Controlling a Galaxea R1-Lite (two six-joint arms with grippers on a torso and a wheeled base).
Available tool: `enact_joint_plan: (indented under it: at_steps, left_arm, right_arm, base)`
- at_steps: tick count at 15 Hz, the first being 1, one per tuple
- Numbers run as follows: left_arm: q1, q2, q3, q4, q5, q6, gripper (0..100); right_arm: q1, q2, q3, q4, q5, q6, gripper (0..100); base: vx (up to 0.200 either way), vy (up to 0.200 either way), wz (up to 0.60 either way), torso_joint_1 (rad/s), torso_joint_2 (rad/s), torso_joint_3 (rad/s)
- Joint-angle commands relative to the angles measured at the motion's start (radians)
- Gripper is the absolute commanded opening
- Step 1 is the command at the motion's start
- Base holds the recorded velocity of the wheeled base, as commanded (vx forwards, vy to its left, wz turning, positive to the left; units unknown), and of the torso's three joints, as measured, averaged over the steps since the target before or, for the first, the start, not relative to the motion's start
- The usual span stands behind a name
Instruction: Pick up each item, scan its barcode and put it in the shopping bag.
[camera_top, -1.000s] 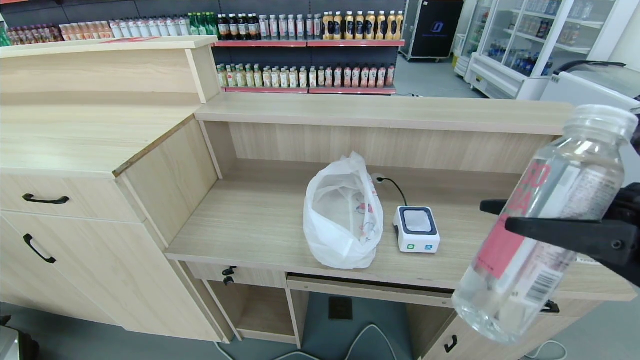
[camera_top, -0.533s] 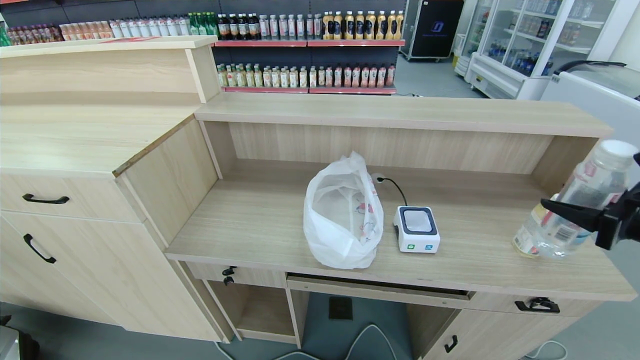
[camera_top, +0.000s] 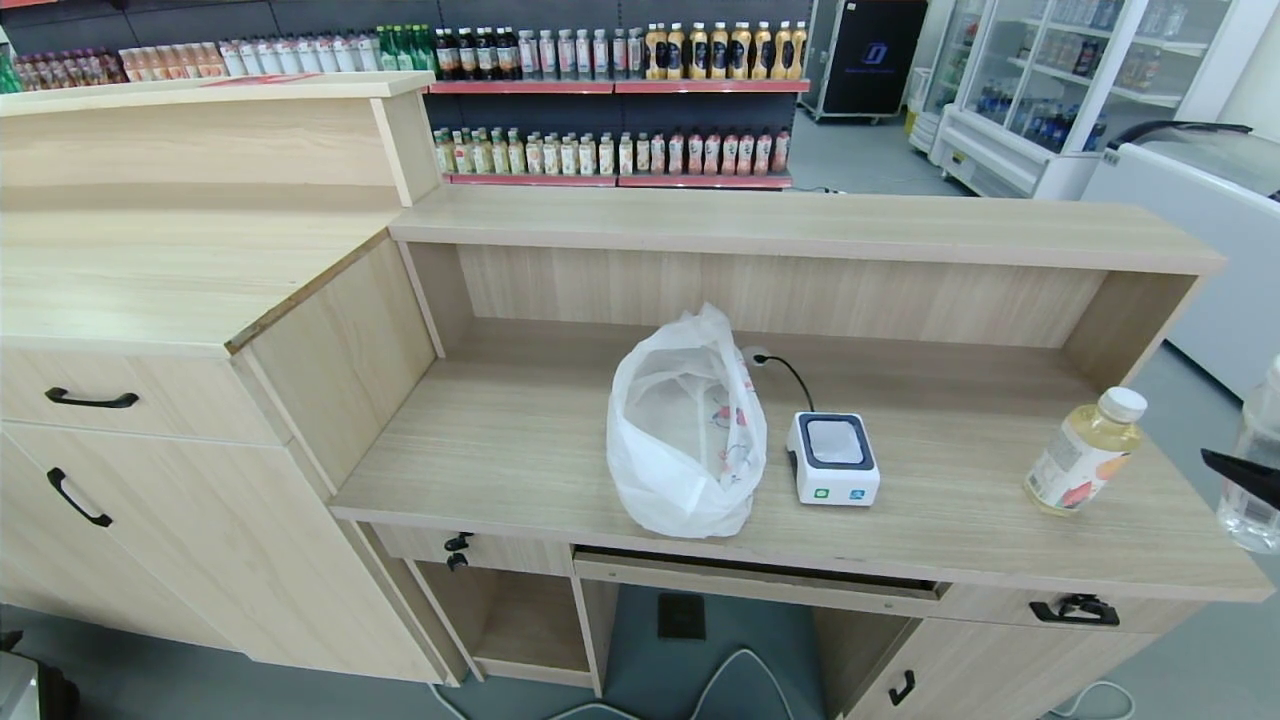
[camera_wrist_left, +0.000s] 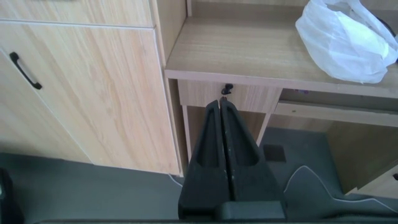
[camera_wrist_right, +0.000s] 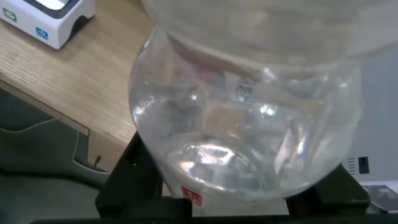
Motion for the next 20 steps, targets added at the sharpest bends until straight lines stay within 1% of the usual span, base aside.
enact_joint_plan:
  at_steps: [1, 2, 6, 7, 8, 10, 11, 12, 13, 15, 18, 20]
  left_arm:
    - [0.000, 0.000, 0.000, 0.000, 0.001, 0.000, 0]
    - [0.000, 0.000, 0.000, 0.000, 0.001, 0.000, 0]
    - [0.000, 0.000, 0.000, 0.000, 0.001, 0.000, 0]
    - [0.000, 0.000, 0.000, 0.000, 0.001, 0.000, 0]
    - [0.000, 0.000, 0.000, 0.000, 0.001, 0.000, 0]
    - [0.000, 0.000, 0.000, 0.000, 0.001, 0.000, 0]
    - [0.000, 0.000, 0.000, 0.000, 0.001, 0.000, 0]
    - [0.000, 0.000, 0.000, 0.000, 0.001, 0.000, 0]
    - [0.000, 0.000, 0.000, 0.000, 0.001, 0.000, 0]
    - [0.000, 0.000, 0.000, 0.000, 0.001, 0.000, 0]
    - [0.000, 0.000, 0.000, 0.000, 0.001, 0.000, 0]
    - [0.000, 0.000, 0.000, 0.000, 0.001, 0.000, 0]
  right_arm:
    - [-0.002, 0.005, -0.008, -0.016, -0.008, -0.004, 0]
    - [0.010, 0.022, -0.014, -0.051, -0.034, -0.002, 0]
    - [0.125, 0.153, -0.087, -0.209, -0.150, 0.036, 0]
    - [0.173, 0.214, -0.133, -0.234, -0.153, 0.096, 0]
    - [0.203, 0.263, -0.172, -0.234, -0.152, 0.125, 0]
    - [0.219, 0.338, -0.215, -0.238, -0.149, 0.124, 0]
    - [0.231, 0.395, -0.225, -0.266, -0.107, 0.122, 0]
    - [0.234, 0.433, -0.232, -0.301, -0.044, 0.122, 0]
    - [0.236, 0.449, -0.235, -0.317, -0.020, 0.119, 0]
    - [0.237, 0.492, -0.236, -0.367, 0.008, 0.070, 0]
    - [0.231, 0.559, -0.235, -0.413, 0.115, -0.033, 0]
    - [0.231, 0.597, -0.238, -0.467, 0.161, -0.039, 0]
  base:
    - [0.000, 0.000, 0.60, 0.002, 0.01, 0.002]
    - [0.000, 0.000, 0.60, 0.002, 0.00, 0.002]
    - [0.000, 0.000, 0.60, 0.001, 0.00, 0.005]
    - [0.000, 0.000, 0.60, 0.012, 0.00, 0.002]
    - [0.000, 0.000, 0.00, 0.000, 0.00, 0.000]
    - [0.000, 0.000, 0.00, 0.000, 0.00, 0.000]
    - [0.000, 0.000, 0.00, 0.000, 0.00, 0.000]
    - [0.000, 0.000, 0.00, 0.000, 0.00, 0.000]
    - [0.000, 0.000, 0.00, 0.000, 0.00, 0.000]
    - [0.000, 0.000, 0.00, 0.000, 0.00, 0.000]
    - [0.000, 0.000, 0.00, 0.000, 0.00, 0.000]
    - [0.000, 0.000, 0.00, 0.000, 0.00, 0.000]
